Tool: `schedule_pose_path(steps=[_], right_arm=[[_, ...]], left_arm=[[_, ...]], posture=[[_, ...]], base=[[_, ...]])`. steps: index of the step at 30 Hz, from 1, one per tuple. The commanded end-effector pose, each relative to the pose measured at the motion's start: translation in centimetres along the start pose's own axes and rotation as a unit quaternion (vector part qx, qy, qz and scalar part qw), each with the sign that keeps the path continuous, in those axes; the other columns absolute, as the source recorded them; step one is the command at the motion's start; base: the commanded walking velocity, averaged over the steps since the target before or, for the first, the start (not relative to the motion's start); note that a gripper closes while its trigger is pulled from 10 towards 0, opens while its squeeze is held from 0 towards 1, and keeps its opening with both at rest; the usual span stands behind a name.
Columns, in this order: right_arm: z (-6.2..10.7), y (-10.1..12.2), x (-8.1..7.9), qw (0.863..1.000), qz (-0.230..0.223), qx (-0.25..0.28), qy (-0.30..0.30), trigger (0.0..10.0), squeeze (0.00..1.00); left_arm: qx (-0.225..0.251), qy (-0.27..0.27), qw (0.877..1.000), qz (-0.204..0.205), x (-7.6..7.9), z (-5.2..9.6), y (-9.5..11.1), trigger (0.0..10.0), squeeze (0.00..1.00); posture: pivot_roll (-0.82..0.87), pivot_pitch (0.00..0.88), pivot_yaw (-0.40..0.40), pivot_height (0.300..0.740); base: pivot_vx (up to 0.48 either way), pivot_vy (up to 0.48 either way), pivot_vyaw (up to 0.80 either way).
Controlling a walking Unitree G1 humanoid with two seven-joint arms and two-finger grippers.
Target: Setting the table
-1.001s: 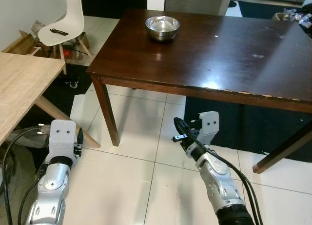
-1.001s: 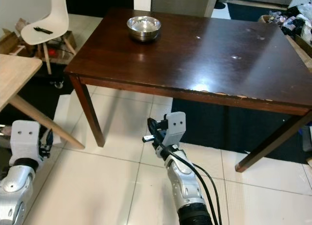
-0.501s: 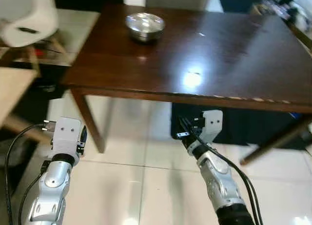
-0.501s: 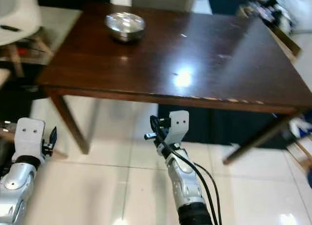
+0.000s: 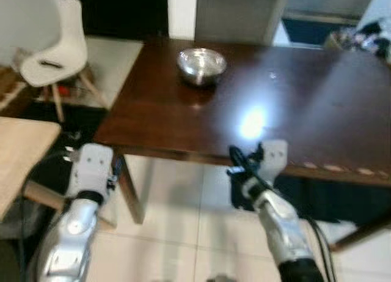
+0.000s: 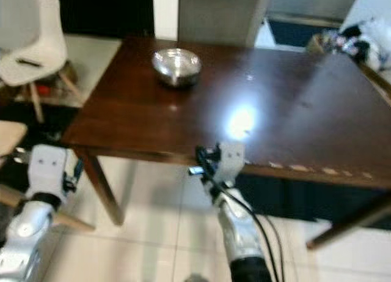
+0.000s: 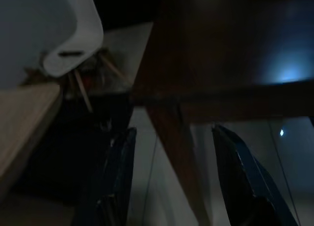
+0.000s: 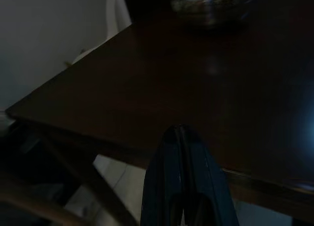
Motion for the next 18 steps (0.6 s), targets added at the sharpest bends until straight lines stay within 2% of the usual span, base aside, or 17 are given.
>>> schedule_pose_path(steps=[1, 8, 9, 18], right_arm=[[0.0, -0.3, -0.3, 1.0, -0.003, -0.004, 0.004, 10.0, 0.0], [0.0, -0.4, -0.3, 1.0, -0.003, -0.006, 0.005, 10.0, 0.0], [0.0, -0.4, -0.3, 1.0, -0.004, -0.007, 0.004, 10.0, 0.0], [0.2, 0.0, 0.2, 1.0, 0.0, -0.001, -0.003, 10.0, 0.0]], left_arm=[[-0.01, -0.002, 1.0, -0.007, -0.1, 0.2, -0.6, 10.0, 0.0], [-0.02, -0.011, 1.0, -0.005, 0.3, 0.2, -1.0, 10.0, 0.0], [-0.028, -0.03, 0.999, 0.011, 0.9, 0.4, -1.1, 10.0, 0.0], [-0.024, -0.079, 0.996, 0.019, 2.8, 0.7, -0.7, 10.0, 0.0]], posture=[[-0.01, 0.015, 0.028, 0.74], [-0.01, 0.015, 0.028, 0.74], [-0.01, 0.015, 0.028, 0.74], [-0.01, 0.014, 0.03, 0.74]], base=[[0.0, 0.0, 0.0], [0.0, 0.0, 0.0], [0.0, 0.0, 0.0], [0.0, 0.0, 0.0]])
Point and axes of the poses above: a point about 5 cm out from each wrist's last joint towards the gripper, its own z axis pointing back from the gripper into the wrist, its own y axis along the axis of the wrist's last joint, x = y × z, the point moved 6 cm from there along -z, pointing out of the wrist towards the gripper, and after that the axes turned 15 degrees about z, right-handed, at the moved point
